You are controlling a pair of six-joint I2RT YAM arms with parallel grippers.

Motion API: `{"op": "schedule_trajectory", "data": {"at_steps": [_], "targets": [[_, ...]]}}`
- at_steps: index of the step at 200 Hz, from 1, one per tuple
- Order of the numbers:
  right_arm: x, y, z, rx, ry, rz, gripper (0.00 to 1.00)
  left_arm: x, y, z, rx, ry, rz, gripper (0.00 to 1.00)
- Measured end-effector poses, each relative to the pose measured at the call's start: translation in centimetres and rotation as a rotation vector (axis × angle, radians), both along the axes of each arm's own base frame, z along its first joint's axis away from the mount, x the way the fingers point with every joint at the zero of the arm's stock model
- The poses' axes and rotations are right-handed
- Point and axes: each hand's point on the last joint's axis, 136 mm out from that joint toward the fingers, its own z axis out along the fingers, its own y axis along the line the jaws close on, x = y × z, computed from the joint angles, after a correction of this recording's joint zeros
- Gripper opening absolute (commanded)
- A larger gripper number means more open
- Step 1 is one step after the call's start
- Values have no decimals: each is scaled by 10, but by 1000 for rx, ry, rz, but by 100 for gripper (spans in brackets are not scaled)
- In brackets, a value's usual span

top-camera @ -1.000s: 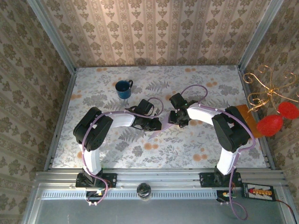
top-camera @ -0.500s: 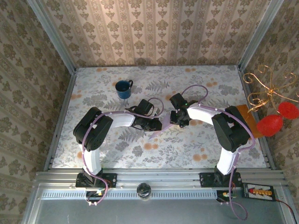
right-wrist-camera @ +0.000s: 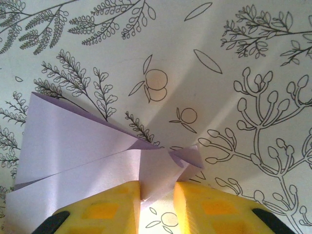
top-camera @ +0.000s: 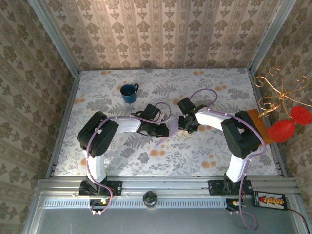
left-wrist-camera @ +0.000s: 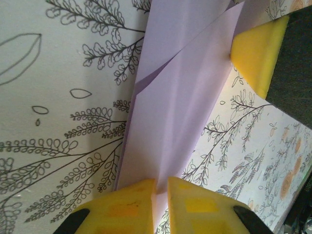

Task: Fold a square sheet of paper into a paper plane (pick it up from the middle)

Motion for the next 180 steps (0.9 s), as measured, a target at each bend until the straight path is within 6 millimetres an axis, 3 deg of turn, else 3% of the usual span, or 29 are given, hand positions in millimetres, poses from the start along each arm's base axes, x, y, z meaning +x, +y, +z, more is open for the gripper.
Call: {"op": "schedule_trajectory", "data": {"at_steps": [77,180], "targets": [[1,-4,-1,1,6,-21,22,1,0,-5,37,8,-34,10],[4,-9,0,5,16,-4,30,-1,0,-7,47,0,-59,9]]}}
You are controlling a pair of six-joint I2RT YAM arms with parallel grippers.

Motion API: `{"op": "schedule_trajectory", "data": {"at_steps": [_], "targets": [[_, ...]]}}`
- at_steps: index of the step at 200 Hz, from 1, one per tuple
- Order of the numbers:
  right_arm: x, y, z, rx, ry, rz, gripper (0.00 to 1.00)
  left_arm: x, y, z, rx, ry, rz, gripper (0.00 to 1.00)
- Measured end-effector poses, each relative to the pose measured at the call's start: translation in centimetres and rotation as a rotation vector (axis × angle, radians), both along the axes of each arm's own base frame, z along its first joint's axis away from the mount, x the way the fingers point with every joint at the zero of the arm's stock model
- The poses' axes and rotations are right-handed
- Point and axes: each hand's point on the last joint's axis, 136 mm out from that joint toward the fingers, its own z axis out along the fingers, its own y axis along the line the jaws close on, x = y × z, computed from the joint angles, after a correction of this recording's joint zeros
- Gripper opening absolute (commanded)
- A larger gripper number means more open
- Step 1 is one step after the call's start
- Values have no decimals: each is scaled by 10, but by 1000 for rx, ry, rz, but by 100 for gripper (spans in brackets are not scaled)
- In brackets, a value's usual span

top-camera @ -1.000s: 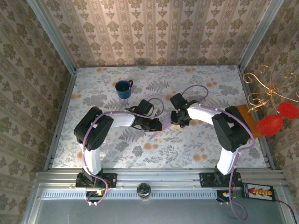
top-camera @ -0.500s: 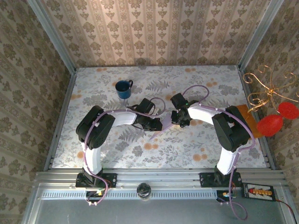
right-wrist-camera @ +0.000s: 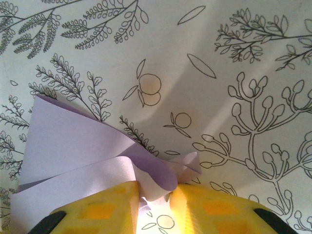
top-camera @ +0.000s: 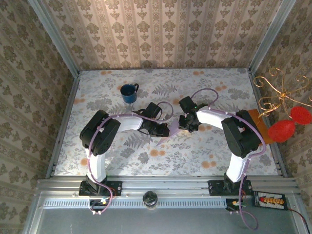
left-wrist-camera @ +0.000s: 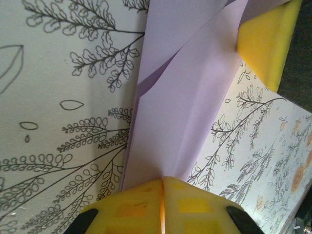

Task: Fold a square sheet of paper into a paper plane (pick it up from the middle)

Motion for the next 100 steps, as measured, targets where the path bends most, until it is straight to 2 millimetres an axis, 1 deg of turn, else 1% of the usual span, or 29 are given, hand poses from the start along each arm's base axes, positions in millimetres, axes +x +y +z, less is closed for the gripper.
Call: {"op": "schedule_trajectory", "data": {"at_steps": [14,38,56,68,87,100], "targets": [[0,0,0,4,1,7,30,0,0,0,0,0,0,9],[1,-1,1,3,2,12,24,0,0,0,0,0,0,9],[1,-2,1,3,6,13,24,0,0,0,0,0,0,9],[1,-2,1,2,6,15,26,0,0,0,-1,-1,0,9],[3,-3,5,7,-10,11,32,0,0,0,-1,-1,0,9],[7,-13,10,-3,-41,-23,34,0,0,0,-1,0,0,8]]}}
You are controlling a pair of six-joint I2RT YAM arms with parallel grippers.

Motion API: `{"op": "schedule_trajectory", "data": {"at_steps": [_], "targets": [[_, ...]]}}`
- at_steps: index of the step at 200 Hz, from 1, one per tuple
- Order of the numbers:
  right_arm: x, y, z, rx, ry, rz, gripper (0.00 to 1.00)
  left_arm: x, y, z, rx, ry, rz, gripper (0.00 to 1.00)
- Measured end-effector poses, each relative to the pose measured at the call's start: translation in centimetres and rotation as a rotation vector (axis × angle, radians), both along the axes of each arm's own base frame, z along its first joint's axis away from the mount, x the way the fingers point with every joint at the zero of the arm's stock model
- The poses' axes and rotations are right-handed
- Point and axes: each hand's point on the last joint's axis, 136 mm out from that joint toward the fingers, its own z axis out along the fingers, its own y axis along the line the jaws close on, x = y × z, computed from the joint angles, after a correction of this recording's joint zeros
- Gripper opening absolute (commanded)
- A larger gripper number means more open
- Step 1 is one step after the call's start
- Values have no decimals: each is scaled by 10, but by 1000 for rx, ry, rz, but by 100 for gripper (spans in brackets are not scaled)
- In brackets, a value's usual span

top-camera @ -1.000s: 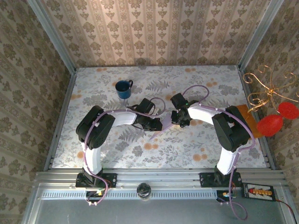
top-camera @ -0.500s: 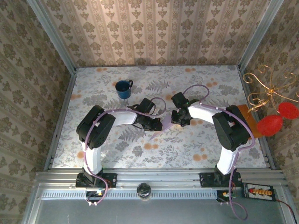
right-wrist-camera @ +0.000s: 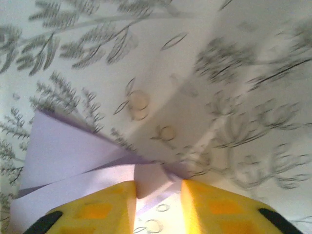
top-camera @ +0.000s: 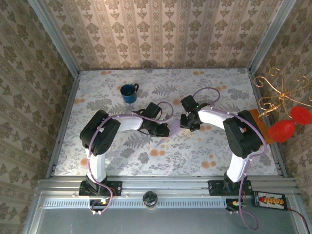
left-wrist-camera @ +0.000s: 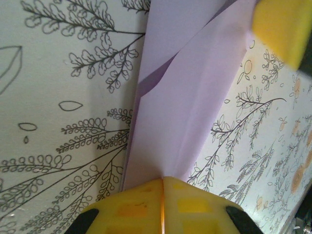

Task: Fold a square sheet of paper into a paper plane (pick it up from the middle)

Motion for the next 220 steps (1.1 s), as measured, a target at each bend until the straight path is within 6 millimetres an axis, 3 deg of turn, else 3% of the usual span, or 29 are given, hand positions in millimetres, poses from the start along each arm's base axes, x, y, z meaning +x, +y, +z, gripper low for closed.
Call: {"op": "schedule_trajectory", "data": {"at_steps": [31,60,94,126,184,220], "targets": [[-1,-20,27,28,-98,-72,31,0,0,0,0,0,0,8],[-5,2,42,150,-166,-50,21,0,0,0,0,0,0,8],[-16,49,35,285,-147,23,9,0,0,0,0,0,0,8],[-18,75,22,348,-118,47,6,0,0,0,0,-1,0,7],[-24,76,-6,377,-69,-21,1,0,0,0,0,0,0,4],[-22,74,-7,386,-82,-48,1,0,0,0,1,0,0,0]]}}
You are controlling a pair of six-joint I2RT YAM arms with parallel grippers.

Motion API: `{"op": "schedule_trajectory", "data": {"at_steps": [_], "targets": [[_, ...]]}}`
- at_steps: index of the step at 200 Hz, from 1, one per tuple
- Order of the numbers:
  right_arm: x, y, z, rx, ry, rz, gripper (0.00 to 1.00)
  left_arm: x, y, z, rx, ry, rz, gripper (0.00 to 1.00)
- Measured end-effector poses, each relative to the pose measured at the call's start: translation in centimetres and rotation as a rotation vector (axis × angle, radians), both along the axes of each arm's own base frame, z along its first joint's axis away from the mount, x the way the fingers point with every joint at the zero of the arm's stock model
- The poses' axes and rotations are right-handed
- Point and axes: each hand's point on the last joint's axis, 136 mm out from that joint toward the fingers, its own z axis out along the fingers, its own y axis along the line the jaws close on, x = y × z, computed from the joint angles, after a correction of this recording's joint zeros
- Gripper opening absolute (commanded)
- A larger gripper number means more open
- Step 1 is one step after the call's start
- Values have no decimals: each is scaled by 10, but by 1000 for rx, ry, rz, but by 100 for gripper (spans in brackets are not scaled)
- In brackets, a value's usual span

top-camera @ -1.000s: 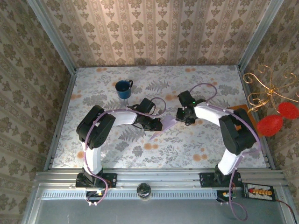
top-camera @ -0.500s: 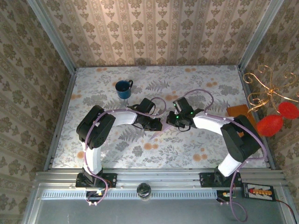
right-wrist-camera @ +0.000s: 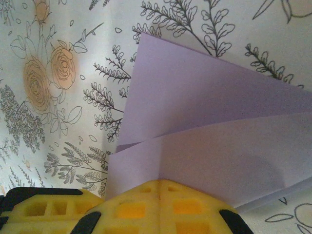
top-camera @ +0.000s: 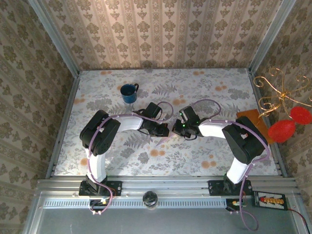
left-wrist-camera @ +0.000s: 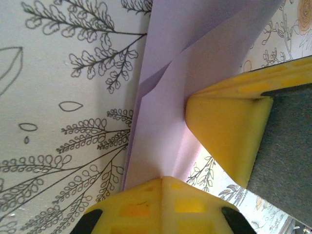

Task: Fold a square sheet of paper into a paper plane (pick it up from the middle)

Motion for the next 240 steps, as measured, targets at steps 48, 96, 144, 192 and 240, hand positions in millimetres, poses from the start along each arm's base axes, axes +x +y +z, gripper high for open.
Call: {"op": "schedule_trajectory", "data": {"at_steps": [48,96,144,192,240], "targets": [[5,-20,-1,45,-29,-48,2,-1,-2,-1,-7,-8,-5,0],[29,-61,0,86,-71,-146,4,-1,-3,-2,-17,-12,-8,0],[43,-91,1,100,-124,-216,5,-1,-4,-2,-21,-14,-9,0],[48,-98,4,100,-158,-236,7,1,-6,4,-21,-17,-9,2],[43,-107,44,65,-213,-240,22,5,-6,30,-8,-14,18,22]]}}
